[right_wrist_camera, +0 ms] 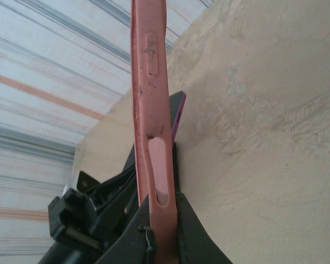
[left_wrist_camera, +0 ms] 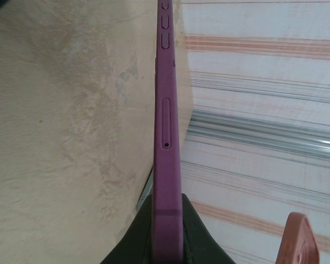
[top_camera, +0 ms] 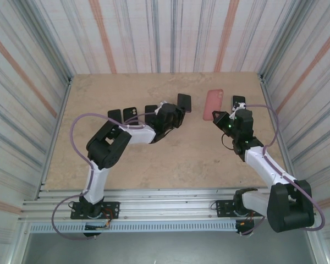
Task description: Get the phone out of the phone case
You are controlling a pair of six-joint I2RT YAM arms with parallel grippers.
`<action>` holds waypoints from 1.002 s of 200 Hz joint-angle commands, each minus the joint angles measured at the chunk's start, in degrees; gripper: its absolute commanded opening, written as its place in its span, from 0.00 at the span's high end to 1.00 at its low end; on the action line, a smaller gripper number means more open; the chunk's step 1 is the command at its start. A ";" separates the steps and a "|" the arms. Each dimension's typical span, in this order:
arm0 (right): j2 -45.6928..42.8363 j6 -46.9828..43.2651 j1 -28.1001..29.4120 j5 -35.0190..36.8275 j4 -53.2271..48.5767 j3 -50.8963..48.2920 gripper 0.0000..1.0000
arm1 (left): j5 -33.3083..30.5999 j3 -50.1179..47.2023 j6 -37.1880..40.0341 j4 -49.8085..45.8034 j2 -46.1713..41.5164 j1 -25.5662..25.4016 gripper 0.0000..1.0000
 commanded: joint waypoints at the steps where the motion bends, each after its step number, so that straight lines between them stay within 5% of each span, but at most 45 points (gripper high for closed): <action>1: -1.16 -1.32 -0.93 -0.09 -0.34 -0.92 0.96 | -1.33 3.73 -1.38 2.77 2.38 -0.85 1.00; 200: 0.47 0.48 -1.83 -0.96 2.20 -4.14 0.96 | 2.15 6.11 -8.29 -0.37 8.97 -1.92 0.91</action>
